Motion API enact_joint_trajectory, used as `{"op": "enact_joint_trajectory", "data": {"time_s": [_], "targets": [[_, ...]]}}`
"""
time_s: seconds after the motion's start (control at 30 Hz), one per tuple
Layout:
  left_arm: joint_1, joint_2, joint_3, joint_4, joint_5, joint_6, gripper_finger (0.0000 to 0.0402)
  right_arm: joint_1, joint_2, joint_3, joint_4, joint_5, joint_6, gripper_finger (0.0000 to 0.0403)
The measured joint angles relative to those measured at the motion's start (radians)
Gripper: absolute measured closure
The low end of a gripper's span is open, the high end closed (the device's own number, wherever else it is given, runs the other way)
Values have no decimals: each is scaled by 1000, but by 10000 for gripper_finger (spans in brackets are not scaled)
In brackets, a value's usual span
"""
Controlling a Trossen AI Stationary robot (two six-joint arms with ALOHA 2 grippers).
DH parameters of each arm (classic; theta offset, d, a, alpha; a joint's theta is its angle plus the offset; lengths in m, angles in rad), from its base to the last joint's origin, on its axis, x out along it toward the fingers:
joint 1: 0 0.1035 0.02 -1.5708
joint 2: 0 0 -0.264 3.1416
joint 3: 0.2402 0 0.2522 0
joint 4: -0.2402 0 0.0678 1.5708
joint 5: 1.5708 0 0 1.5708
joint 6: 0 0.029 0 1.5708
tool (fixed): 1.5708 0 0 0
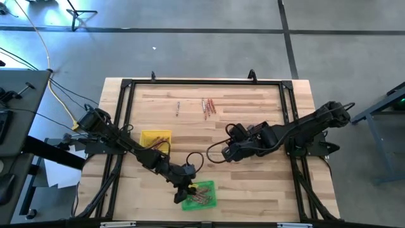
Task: Sort crayons
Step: Put the left gray crayon into the black bin
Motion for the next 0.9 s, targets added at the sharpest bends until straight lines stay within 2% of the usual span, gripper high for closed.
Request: {"op": "enact_joint_trajectory", "data": {"time_s": [0.2,0.3,0.4,0.53,0.7,0.9], "targets": [[12,0,2,105,19,104,301,4,-3,0,0,-2,-1,320],[52,-32,42,56,19,217,298,4,-33,-1,-5,-2,-4,320],[120,-84,117,-117,-33,330,299,4,-103,-1,-21,8,-53,320],[242,-123,226,-427,-206,377,300,4,-229,-1,-41,108,-115,320],[425,-127,293,-710,-357,232,300,-11,-339,0,-71,193,-186,320],[647,-117,294,-874,-414,123,300,-63,-350,0,-100,178,-262,320]]}}
